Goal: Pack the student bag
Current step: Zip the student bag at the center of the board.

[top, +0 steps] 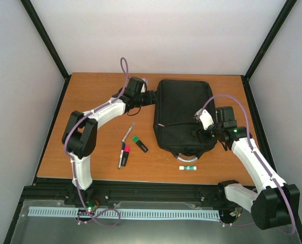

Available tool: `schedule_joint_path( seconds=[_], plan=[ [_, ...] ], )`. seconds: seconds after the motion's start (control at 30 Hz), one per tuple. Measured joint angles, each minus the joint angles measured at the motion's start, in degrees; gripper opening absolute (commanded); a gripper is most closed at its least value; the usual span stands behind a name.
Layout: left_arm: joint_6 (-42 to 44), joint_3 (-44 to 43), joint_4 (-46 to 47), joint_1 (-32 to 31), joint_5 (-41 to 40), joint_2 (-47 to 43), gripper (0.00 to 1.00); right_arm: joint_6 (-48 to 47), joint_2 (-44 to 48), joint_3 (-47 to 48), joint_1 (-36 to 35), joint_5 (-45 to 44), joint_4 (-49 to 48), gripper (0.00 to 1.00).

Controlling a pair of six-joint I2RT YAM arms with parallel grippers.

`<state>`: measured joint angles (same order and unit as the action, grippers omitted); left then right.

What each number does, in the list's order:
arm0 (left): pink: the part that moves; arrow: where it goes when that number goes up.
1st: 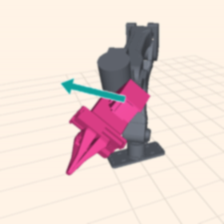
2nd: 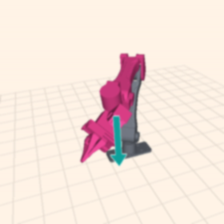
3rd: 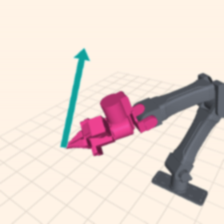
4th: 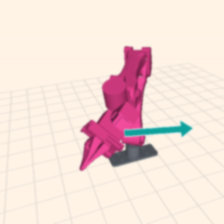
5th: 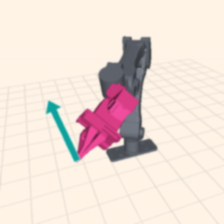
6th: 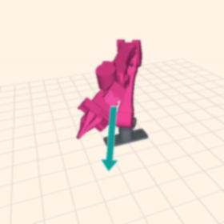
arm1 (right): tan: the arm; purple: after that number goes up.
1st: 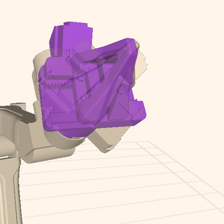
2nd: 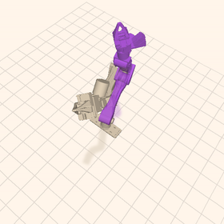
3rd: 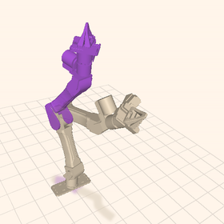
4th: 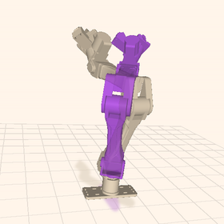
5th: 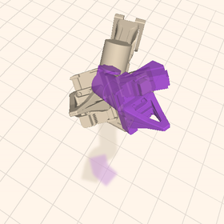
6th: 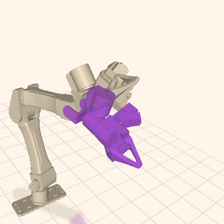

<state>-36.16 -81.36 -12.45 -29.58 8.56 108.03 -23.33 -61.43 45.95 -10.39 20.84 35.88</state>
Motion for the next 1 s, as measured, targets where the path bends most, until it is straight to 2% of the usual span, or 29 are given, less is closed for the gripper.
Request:
schedule_joint_path(
  seconds=[0.13, 0.3, 0.43, 0.5, 0.57, 0.7, 0.87, 1.0],
  plan=[
    [-1.46, -7.3, -0.7, 2.71, 3.91, 8.98, 0.7, -1.64, -0.15, 0.0, 0.13, 0.96, 0.33, 0.68],
    [-1.62, -14.73, -1.97, 3.61, 7.52, 17.11, 0.59, -3.08, -0.37, 0.0, 0.15, 2.27, 0.68, 0.68],
    [-1.79, -17.97, -2.54, 3.56, 9.62, 20.13, 0.44, -4.31, -2.25, 0.0, 0.24, 3.48, 0.87, 0.6],
    [-1.97, -19.1, -2.58, 3.54, 10.4, 20.98, 0.27, -5.07, -4.0, 0.04, 0.28, 4.39, 1.53, 0.58],
    [-2.34, -20.41, -2.69, 3.54, 11.19, 21.84, 0.15, -5.97, -5.22, 0.07, 0.31, 5.79, 2.36, 0.57],
    [-2.6, -21.84, -2.6, 3.54, 11.67, 22.95, 0.03, -7.5, -5.4, 0.07, 0.31, 9.44, 4.0, 0.56],
    [-2.84, -18.64, -1.05, 3.48, 10.08, 20.9, 0.01, -8.79, -5.79, 0.07, 0.24, 11.5, 4.76, 0.5],
    [-3.08, -9.7, 0.44, 3.43, 6.69, 13.9, 0.01, -9.16, -9.33, 0.09, -1.53, 9.79, 4.87, 0.43]
  ],
)
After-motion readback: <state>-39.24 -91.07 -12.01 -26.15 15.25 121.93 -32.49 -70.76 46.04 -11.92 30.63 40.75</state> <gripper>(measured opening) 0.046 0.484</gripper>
